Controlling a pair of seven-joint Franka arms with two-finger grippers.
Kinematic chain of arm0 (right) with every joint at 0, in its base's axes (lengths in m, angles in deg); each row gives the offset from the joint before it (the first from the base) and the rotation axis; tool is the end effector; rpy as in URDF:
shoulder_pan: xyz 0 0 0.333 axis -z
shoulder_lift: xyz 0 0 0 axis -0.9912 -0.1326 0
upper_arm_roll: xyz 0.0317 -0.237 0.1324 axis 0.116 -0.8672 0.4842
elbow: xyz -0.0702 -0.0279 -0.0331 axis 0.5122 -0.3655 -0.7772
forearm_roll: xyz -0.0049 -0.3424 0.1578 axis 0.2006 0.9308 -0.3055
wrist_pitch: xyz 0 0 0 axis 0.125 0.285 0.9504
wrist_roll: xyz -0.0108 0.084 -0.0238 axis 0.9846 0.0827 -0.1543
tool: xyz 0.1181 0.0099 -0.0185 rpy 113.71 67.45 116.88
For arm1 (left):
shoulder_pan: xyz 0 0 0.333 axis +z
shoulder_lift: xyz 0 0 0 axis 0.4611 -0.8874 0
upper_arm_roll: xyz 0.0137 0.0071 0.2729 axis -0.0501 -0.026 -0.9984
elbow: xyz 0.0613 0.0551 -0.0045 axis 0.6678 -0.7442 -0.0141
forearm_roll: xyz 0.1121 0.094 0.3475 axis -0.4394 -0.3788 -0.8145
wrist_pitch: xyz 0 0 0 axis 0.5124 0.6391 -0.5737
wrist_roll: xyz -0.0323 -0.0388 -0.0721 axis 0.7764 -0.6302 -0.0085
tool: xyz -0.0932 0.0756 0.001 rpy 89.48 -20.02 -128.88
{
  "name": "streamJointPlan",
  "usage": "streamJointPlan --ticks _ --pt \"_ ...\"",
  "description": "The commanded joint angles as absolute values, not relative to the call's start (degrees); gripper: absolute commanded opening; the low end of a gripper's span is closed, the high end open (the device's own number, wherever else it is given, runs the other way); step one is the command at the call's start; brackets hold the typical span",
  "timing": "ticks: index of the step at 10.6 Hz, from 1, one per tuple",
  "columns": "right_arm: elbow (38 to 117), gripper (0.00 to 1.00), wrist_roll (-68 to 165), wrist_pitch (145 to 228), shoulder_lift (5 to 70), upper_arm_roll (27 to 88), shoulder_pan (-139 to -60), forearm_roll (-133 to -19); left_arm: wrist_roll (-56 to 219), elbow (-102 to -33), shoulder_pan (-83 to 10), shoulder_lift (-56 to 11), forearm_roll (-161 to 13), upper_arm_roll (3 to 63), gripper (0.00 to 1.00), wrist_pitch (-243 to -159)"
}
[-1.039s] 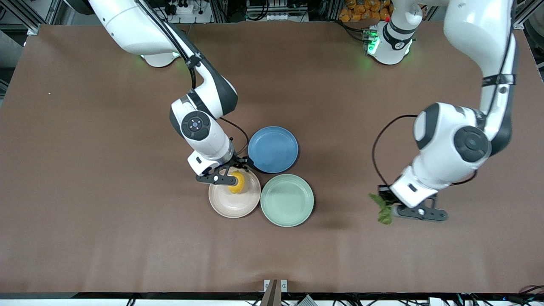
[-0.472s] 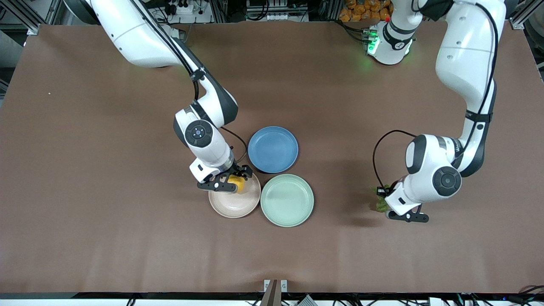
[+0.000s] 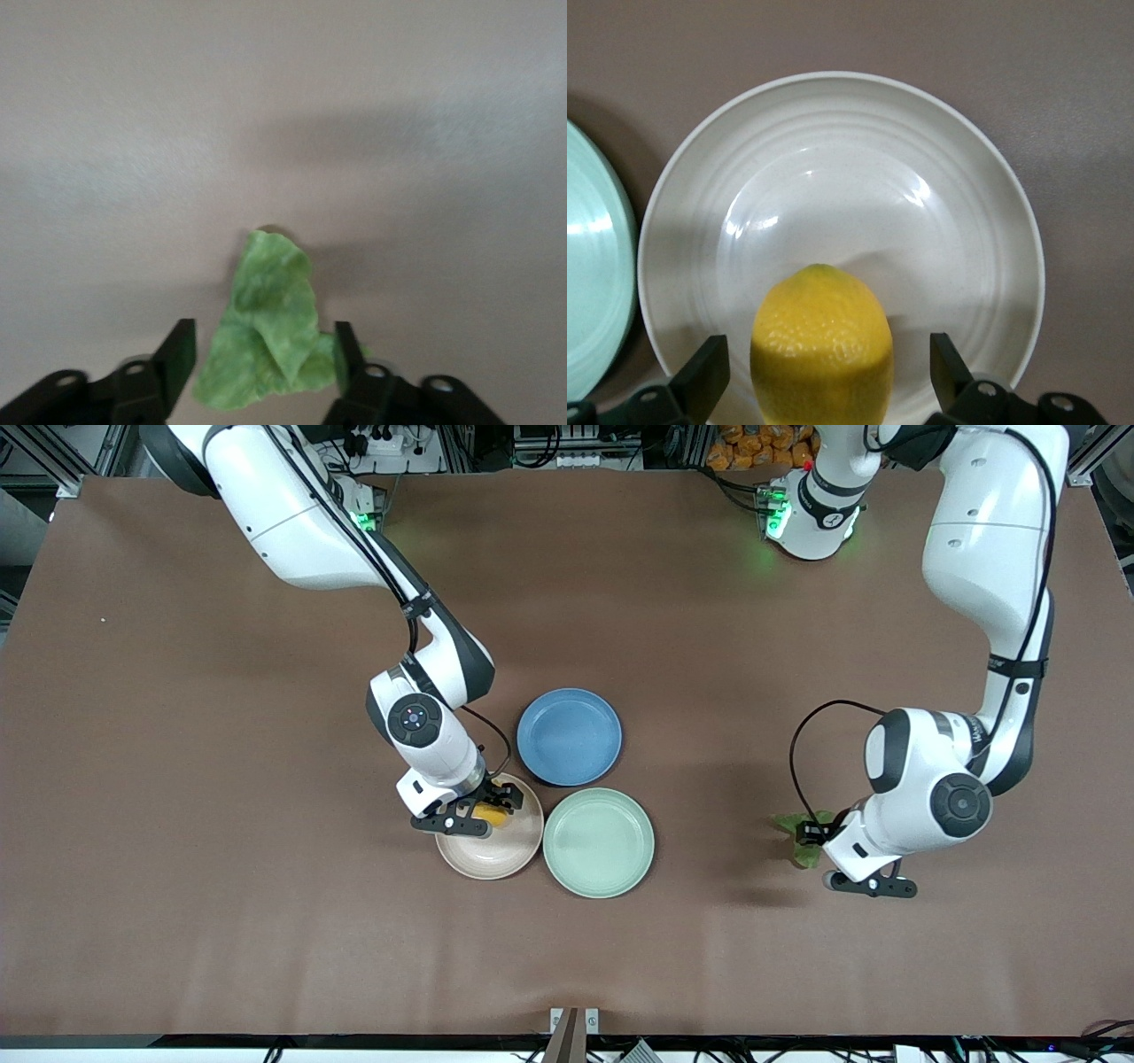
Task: Pick lemon and lettuce from plates
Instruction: 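Lift the lettuce off the plate while the right gripper grasps the lemon, then release the lettuce onto the table and raise the left gripper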
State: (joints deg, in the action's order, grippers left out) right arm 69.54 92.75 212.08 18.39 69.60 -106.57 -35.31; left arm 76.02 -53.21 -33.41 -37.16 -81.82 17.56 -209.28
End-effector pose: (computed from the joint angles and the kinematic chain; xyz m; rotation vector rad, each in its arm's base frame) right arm 0.5808 0.3398 0.1804 -3.0231 0.2075 -0.1340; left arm 0.6643 -0.1019 0.2174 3.0889 -0.1823 -0.0364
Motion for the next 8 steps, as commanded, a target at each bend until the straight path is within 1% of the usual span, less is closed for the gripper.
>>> streamJointPlan --ticks 1,8 --pt "68.5 1.0 93.6 213.2 16.7 68.8 -107.6 -33.6 74.7 -54.2 -32.1 -32.1 -83.2 18.0 1.0 -205.7" --pt "68.5 1.0 93.8 214.8 15.1 68.2 -108.5 -33.6 78.4 -54.6 -30.7 -18.9 -82.6 17.9 1.0 -197.2"
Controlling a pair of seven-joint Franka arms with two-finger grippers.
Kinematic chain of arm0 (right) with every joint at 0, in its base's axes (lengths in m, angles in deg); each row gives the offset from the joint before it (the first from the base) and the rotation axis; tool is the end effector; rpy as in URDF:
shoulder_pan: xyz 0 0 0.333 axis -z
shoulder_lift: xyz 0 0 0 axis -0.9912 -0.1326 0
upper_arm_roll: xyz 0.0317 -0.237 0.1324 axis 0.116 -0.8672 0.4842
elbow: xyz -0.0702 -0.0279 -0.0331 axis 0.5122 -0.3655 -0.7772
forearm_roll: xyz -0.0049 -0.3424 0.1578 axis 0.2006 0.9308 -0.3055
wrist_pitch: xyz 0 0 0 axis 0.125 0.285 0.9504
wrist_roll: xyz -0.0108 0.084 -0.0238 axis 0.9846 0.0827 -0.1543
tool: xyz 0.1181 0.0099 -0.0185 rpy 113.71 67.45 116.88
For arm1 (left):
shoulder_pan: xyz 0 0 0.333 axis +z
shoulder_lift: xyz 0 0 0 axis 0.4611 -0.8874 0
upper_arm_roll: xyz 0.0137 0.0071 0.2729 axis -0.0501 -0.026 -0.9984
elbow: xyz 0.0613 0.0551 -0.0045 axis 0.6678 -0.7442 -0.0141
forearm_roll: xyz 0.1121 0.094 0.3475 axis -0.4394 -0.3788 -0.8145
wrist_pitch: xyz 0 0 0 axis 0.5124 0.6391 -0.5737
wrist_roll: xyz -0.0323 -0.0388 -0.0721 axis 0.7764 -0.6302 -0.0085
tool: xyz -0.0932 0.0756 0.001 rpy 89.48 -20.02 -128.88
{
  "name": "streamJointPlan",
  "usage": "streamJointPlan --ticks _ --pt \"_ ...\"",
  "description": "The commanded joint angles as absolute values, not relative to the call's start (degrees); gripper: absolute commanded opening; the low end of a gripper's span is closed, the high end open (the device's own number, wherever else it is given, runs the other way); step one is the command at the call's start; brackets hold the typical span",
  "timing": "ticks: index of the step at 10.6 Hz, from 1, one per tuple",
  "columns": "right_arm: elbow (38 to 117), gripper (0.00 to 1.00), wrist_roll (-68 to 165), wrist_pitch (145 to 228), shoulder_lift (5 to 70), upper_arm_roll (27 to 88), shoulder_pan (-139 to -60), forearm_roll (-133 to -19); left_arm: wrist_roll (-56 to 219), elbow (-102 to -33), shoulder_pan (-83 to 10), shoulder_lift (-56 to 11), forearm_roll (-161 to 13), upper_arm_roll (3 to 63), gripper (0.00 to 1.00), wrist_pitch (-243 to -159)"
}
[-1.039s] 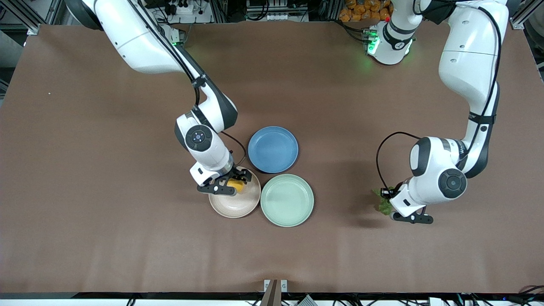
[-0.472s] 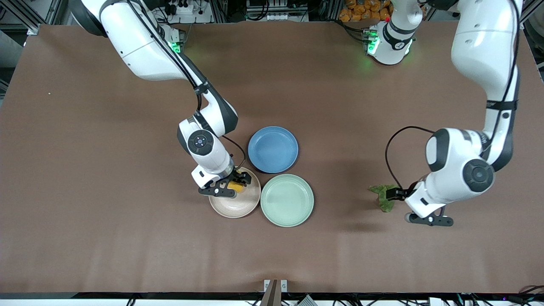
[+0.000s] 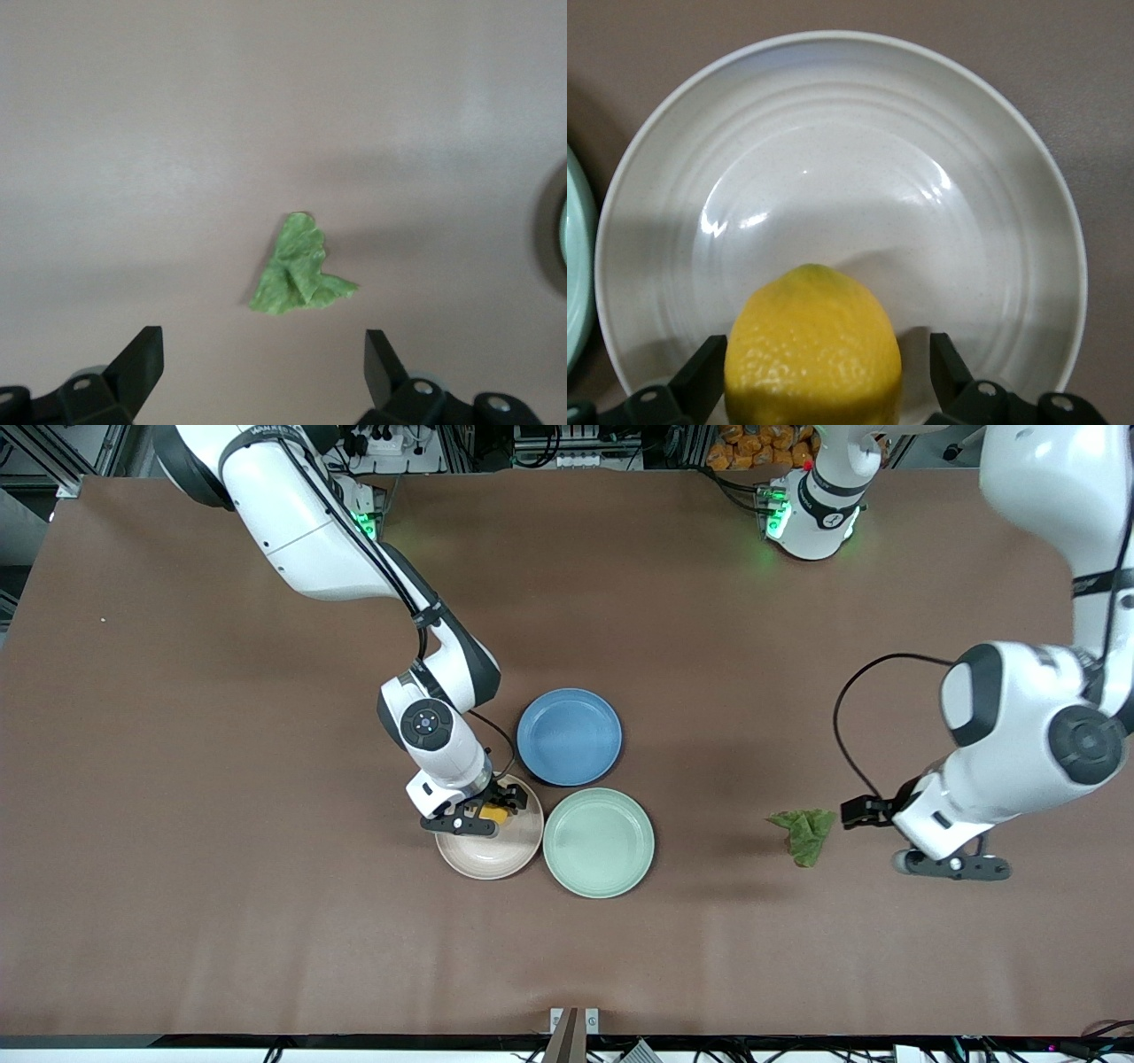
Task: Pick lemon and lettuce from plates
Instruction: 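Release the lettuce onto the table and raise the left gripper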
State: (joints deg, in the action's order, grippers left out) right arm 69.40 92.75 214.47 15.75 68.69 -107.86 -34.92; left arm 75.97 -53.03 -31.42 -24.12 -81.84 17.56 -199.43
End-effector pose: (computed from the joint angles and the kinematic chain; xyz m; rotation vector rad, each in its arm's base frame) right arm 0.5755 0.3439 0.1542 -3.0335 0.1854 -0.1387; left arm 0.6581 -0.0780 0.3558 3.0952 -0.1443 0.0564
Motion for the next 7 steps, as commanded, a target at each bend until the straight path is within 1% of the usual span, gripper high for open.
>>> streamJointPlan --ticks 1,4,6,7 --pt "68.5 1.0 93.8 214.8 14.9 68.2 -108.5 -33.6 79.4 -54.5 -30.5 -17.1 -82.9 17.8 1.0 -196.9" --pt "68.5 1.0 93.8 216.2 14.3 68.2 -108.6 -33.7 79.5 -54.3 -30.5 -11.8 -83.2 17.8 1.0 -191.3" --pt "68.5 1.0 93.8 217.0 13.8 68.2 -108.7 -33.7 79.8 -54.0 -30.5 -9.2 -82.8 17.9 1.0 -186.1" --pt "68.5 1.0 93.8 217.0 13.8 68.1 -108.7 -33.7 80.5 -54.1 -30.4 -7.5 -82.5 17.9 1.0 -185.9"
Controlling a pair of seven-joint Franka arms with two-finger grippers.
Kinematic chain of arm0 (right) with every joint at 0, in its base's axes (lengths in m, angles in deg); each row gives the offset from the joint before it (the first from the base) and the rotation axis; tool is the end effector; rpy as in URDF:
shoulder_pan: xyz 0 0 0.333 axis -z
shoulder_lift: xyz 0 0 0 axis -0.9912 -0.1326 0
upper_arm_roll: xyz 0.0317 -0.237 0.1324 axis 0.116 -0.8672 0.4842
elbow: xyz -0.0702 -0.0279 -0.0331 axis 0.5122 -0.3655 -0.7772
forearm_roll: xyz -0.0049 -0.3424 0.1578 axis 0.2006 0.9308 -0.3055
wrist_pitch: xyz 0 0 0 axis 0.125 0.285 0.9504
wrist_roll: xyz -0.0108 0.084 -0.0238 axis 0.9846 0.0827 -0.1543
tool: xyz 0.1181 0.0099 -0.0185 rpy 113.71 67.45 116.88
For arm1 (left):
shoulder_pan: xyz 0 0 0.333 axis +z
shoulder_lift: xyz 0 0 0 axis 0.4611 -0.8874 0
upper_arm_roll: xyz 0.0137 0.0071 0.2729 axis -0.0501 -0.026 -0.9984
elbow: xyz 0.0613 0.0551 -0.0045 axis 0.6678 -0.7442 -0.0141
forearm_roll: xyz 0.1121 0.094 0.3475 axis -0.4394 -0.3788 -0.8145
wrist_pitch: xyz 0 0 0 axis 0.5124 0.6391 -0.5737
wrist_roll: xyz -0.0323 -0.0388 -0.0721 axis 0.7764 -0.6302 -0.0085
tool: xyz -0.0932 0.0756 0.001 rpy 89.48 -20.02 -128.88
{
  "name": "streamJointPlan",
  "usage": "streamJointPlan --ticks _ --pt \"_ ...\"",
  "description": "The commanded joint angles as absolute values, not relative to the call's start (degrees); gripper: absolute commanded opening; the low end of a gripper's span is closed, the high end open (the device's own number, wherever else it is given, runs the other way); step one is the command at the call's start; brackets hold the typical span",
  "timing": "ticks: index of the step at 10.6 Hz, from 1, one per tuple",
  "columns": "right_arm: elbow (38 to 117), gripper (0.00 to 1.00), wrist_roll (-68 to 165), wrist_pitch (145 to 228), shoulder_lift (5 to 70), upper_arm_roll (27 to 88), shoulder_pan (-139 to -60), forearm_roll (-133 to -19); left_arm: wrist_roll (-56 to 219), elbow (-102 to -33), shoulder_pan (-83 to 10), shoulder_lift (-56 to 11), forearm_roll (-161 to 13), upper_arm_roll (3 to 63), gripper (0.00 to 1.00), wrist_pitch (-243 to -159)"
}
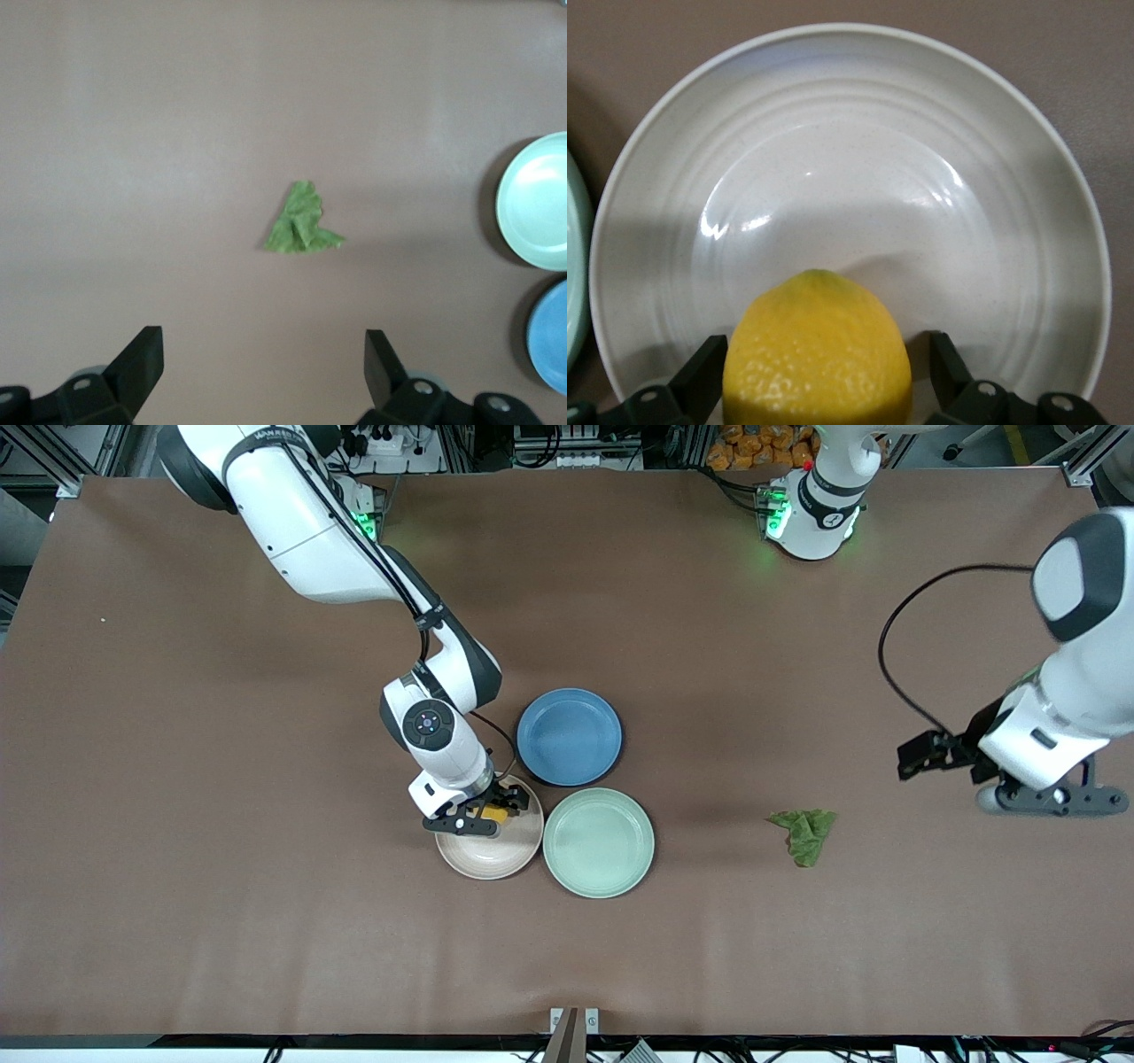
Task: Pick lemon and lettuce from plates
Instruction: 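Release the lettuce onto the table and raise the left gripper, then lift the lemon off the cream plate with the right gripper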
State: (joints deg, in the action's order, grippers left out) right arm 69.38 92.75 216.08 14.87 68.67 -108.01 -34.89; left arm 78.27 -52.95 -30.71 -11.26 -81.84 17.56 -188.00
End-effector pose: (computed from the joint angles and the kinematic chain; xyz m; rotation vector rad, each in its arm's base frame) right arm 0.5748 0.3456 0.1470 -3.0241 0.1818 -0.1532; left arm 0.6169 -0.0671 0.4820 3.1040 -0.0751 0.0972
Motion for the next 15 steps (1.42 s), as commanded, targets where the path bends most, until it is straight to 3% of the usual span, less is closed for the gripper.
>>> streamJointPlan --ticks 1,2,4,6,10,15 --pt "68.5 1.0 93.8 217.0 13.7 68.1 -108.7 -33.7 82.3 -54.0 -30.5 -6.6 -82.4 17.9 1.0 -185.4" --pt "68.4 0.98 93.8 217.0 13.7 68.1 -108.7 -33.7 82.9 -53.9 -30.5 -6.0 -82.4 17.9 1.0 -184.0" --pt "68.4 0.69 93.8 216.9 13.7 68.2 -108.6 -33.7 86.2 -53.9 -30.5 -5.1 -82.4 17.8 1.0 -183.0" --pt "68.3 0.6 93.7 216.6 13.7 68.2 -108.4 -34.0 86.5 -53.9 -30.5 -4.9 -82.7 17.9 1.0 -182.7" --pt "67.5 0.54 93.3 215.5 14.6 68.2 -107.4 -34.7 86.6 -54.1 -30.5 -5.4 -82.6 17.9 1.0 -182.7" --pt "65.0 0.54 90.4 205.6 17.8 68.6 -104.2 -35.0 87.8 -54.1 -30.5 -5.1 -83.1 17.9 1.0 -182.7"
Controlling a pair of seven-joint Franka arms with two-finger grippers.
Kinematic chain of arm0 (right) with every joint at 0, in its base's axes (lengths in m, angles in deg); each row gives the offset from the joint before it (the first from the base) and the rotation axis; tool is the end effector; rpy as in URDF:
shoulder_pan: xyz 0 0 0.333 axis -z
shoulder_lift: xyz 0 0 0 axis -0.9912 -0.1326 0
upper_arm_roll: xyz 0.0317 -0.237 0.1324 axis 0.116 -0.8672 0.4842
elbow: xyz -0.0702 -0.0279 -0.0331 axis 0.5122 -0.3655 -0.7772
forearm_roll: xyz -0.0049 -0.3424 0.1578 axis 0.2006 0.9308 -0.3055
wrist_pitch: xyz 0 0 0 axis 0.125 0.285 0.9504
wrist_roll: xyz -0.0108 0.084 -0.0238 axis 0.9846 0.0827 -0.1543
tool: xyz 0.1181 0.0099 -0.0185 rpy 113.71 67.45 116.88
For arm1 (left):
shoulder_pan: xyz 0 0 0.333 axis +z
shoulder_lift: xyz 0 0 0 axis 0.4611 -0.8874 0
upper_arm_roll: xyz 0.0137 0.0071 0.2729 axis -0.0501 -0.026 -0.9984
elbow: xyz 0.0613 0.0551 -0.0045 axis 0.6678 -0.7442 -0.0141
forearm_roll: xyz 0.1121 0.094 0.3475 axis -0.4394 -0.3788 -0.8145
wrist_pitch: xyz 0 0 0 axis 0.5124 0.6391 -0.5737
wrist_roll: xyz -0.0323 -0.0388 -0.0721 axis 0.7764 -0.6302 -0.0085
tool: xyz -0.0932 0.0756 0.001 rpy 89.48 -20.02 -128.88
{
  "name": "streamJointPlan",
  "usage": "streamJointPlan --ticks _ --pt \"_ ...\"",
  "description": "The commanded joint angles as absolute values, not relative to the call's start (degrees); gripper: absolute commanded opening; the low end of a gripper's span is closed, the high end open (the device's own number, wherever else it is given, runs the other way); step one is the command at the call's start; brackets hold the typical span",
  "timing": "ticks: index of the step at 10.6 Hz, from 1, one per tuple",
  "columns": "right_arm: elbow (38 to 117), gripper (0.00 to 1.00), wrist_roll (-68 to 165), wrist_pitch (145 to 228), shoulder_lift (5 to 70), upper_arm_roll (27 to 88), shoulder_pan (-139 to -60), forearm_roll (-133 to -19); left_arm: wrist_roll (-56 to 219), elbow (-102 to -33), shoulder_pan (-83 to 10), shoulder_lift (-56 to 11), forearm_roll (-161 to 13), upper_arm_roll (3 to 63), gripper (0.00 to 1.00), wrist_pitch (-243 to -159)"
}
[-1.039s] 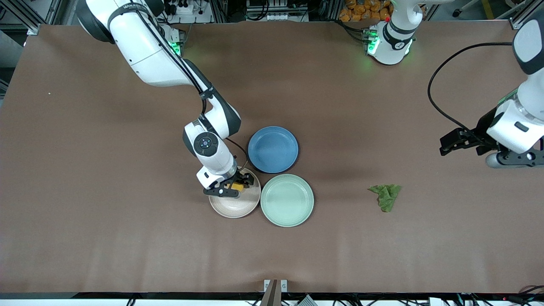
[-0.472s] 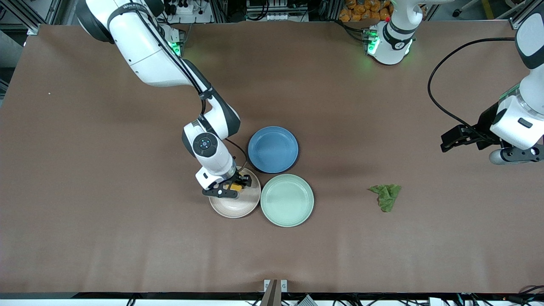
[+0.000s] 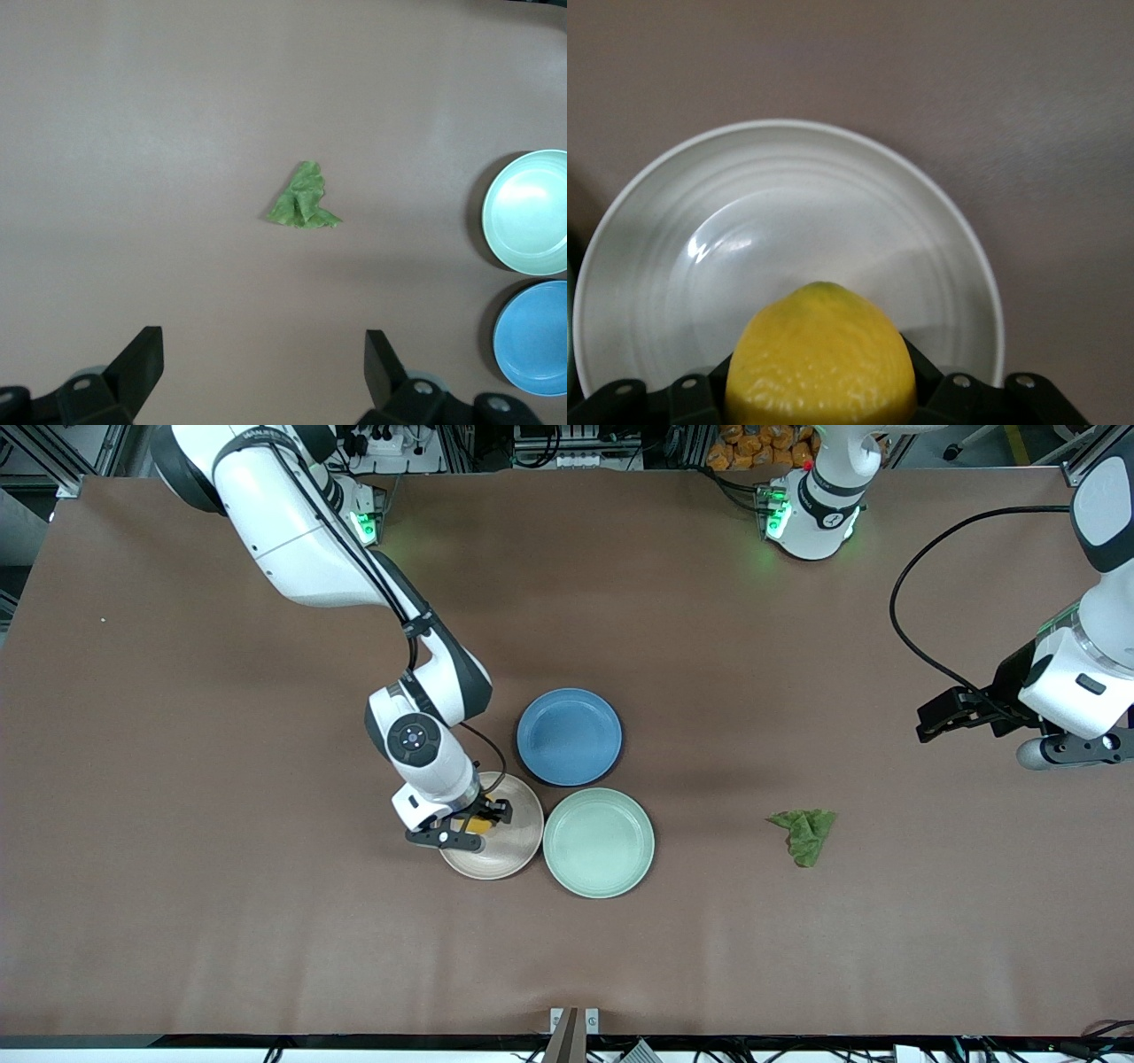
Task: Pick lemon and lettuce from plates
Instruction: 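Lift the lemon off the cream plate with the right gripper, then carry the lemon away from the plates and lower it to the table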
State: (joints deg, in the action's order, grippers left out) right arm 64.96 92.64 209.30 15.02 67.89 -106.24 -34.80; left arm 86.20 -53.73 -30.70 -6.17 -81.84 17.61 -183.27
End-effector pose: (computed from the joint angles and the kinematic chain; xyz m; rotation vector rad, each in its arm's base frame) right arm 0.6003 0.3234 0.1686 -3.0586 0.2450 -0.1213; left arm 0.5913 -0.0658 0.5217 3.1036 0.1349 0.0828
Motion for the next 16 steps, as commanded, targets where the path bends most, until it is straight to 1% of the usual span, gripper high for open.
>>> streamJointPlan --ticks 1,5,7,9,11,13,16 --pt "65.0 0.54 88.7 203.9 19.1 68.8 -103.0 -35.0 87.7 -54.0 -30.5 -4.5 -83.2 17.7 1.0 -182.6" --pt "65.6 0.54 74.8 194.5 25.7 68.6 -97.3 -40.8 86.7 -54.9 -28.5 -4.0 -83.2 18.1 1.0 -182.6" --pt "66.4 0.54 70.4 189.5 28.2 68.5 -94.3 -40.6 87.1 -56.0 -28.5 -3.5 -83.2 18.1 1.0 -182.6" --pt "67.6 0.54 64.9 186.9 30.5 68.5 -90.6 -40.5 87.4 -58.0 -28.6 -2.6 -83.2 18.3 1.0 -182.6" --pt "68.2 0.54 58.3 182.4 31.9 68.3 -87.3 -40.0 87.4 -60.0 -28.5 0.5 -83.2 18.4 1.0 -182.6" --pt "70.0 0.54 54.7 181.8 34.7 68.1 -84.3 -39.7 87.4 -60.5 -28.5 2.7 -83.2 18.4 1.0 -181.3" --pt "70.5 0.54 53.8 178.2 36.7 67.7 -81.4 -35.9 87.4 -60.4 -28.5 3.2 -83.2 18.4 1.0 -181.0"
